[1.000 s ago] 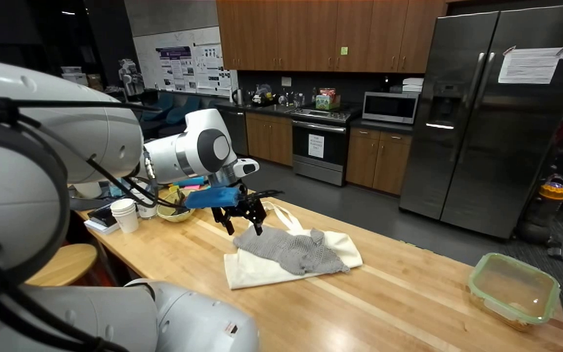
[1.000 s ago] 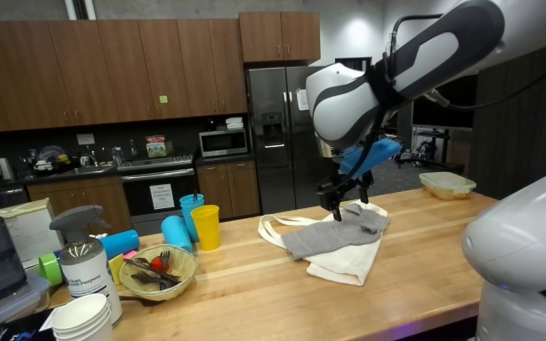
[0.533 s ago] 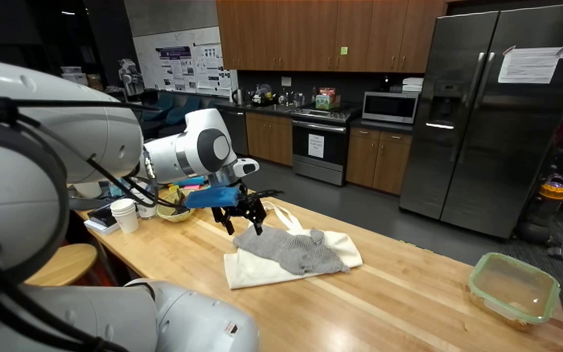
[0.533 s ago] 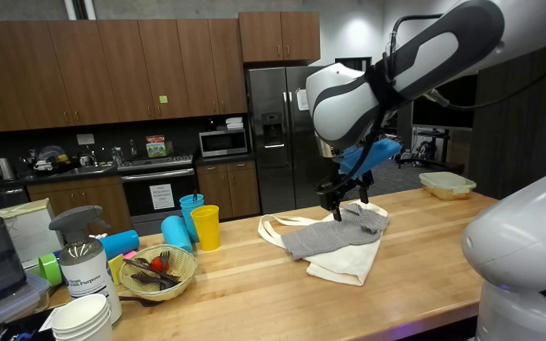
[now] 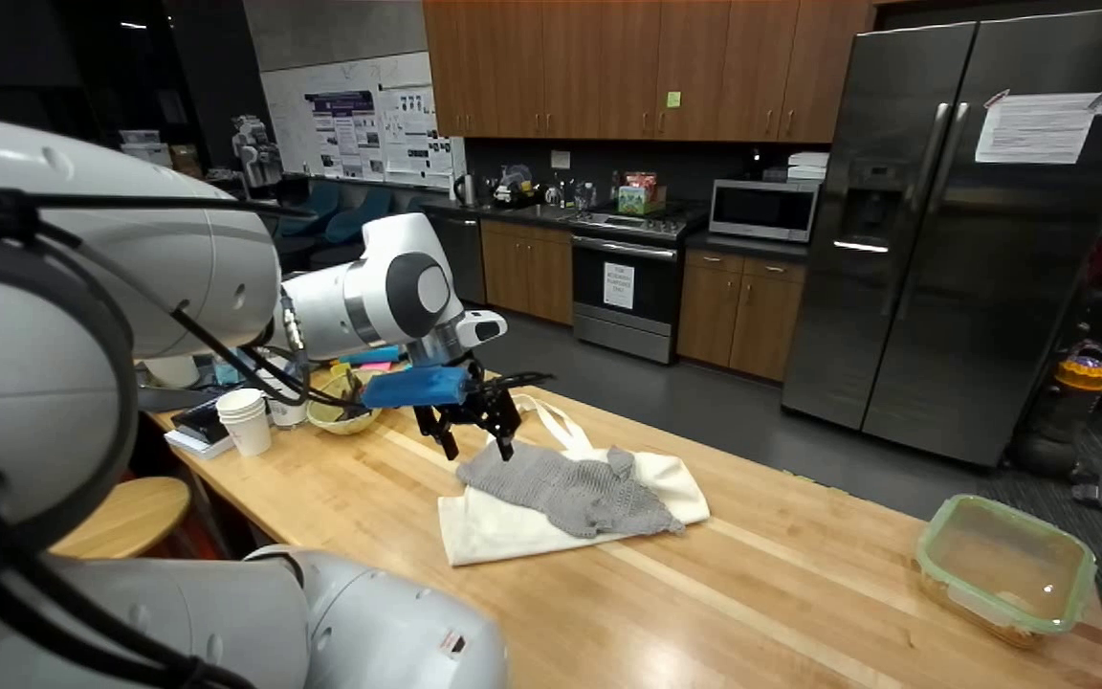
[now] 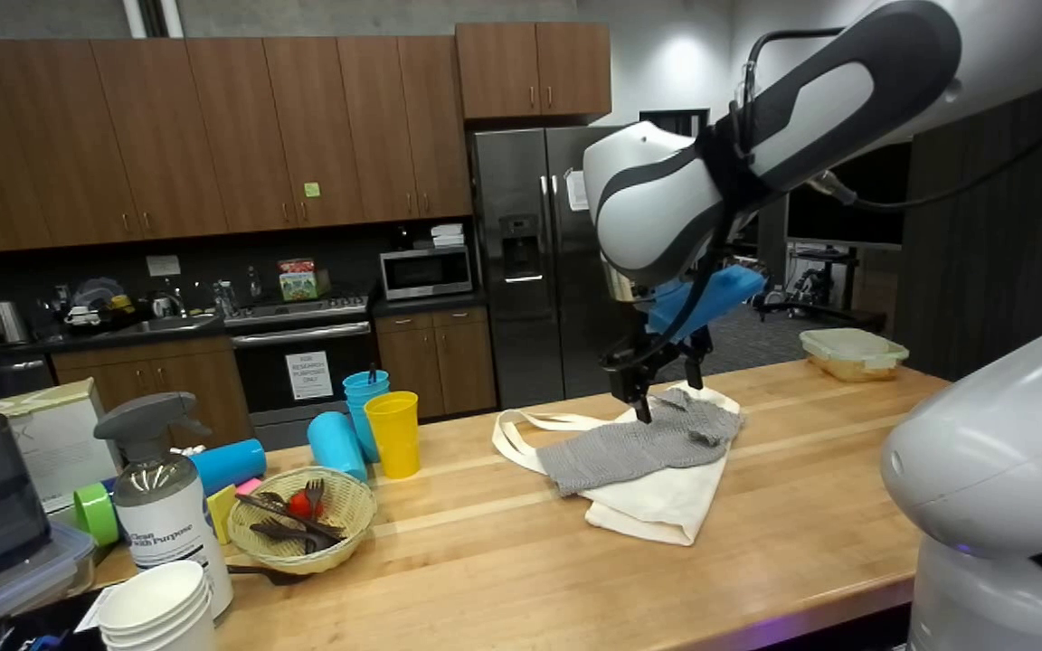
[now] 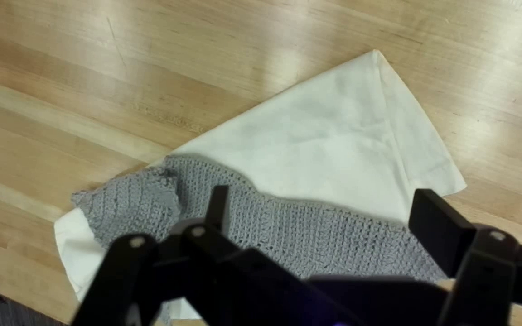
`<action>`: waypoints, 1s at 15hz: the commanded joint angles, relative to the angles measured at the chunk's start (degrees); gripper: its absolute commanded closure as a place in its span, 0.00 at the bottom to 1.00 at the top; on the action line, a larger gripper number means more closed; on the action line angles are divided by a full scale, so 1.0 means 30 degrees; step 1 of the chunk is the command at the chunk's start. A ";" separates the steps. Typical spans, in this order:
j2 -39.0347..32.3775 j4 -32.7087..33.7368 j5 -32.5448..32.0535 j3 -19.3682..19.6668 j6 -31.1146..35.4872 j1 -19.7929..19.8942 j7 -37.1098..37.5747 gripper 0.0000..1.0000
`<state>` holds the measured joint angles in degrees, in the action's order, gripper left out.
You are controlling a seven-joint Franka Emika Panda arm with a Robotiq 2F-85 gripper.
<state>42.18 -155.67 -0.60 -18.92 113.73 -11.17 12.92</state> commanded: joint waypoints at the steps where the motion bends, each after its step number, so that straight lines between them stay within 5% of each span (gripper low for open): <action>1: -0.0814 0.0430 -0.0119 -0.0202 0.0539 -0.0056 0.0807 0.00; 8: -0.2480 0.2159 -0.0141 0.0227 0.2122 0.0366 0.0805 0.00; 15: -0.6358 0.7018 -0.1539 0.1455 0.0243 0.2250 0.0291 0.00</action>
<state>30.28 -142.92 -2.64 -16.54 118.64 -6.52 14.42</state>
